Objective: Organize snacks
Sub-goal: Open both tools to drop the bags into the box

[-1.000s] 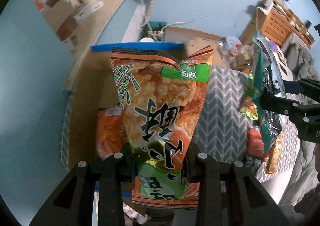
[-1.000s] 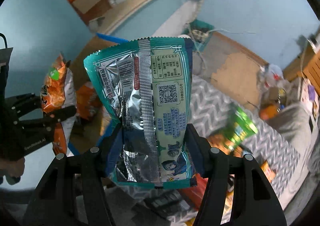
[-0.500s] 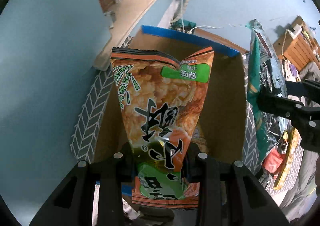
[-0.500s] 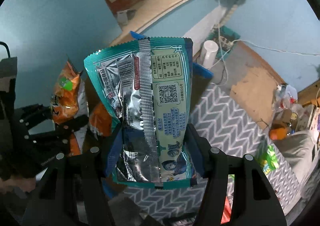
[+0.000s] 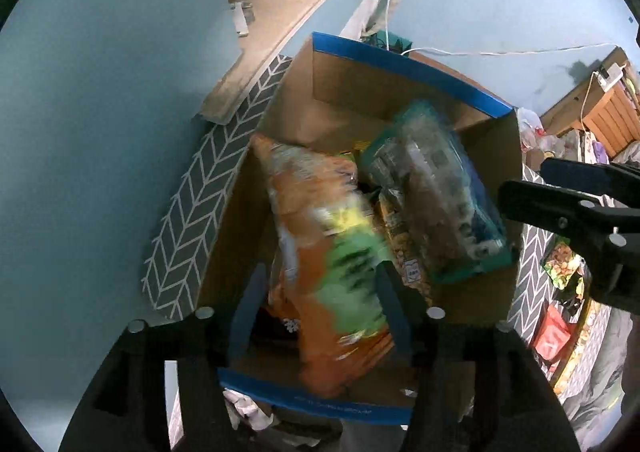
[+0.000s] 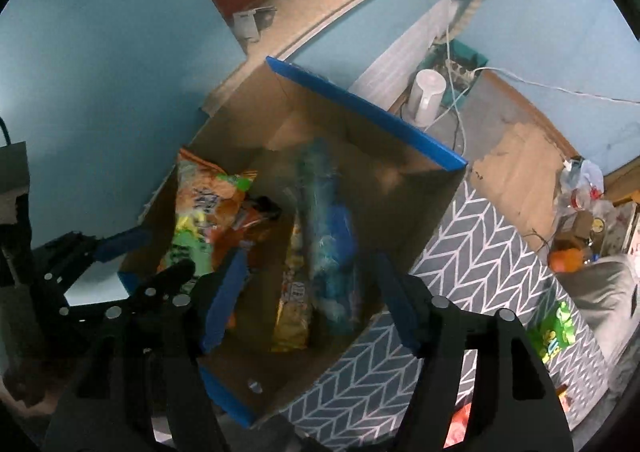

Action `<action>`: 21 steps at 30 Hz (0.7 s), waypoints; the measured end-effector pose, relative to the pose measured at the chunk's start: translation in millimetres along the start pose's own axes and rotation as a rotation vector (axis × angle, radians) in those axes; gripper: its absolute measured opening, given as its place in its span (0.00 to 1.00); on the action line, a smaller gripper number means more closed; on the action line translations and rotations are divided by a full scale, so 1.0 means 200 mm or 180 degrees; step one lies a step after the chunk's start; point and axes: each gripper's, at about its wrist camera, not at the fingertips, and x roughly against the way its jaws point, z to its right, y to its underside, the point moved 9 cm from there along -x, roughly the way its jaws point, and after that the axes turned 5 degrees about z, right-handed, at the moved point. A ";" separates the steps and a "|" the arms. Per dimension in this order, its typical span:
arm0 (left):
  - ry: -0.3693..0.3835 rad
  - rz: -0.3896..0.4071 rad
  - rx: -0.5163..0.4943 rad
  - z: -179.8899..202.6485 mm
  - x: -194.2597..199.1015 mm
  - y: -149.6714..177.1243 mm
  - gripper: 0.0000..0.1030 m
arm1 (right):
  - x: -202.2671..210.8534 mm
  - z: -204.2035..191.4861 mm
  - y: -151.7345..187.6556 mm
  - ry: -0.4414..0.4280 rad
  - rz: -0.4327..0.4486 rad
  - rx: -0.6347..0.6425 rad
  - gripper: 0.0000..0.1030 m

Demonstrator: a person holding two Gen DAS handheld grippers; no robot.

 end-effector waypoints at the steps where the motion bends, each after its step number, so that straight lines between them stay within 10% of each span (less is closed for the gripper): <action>1: 0.0005 0.0002 0.0002 0.00 0.00 0.00 0.59 | 0.01 0.01 0.00 0.0019 0.0001 -0.0003 0.67; 21: 0.0254 0.0039 -0.0333 0.27 0.13 -0.05 0.69 | 0.27 0.32 0.20 0.0389 0.0071 -0.0437 0.71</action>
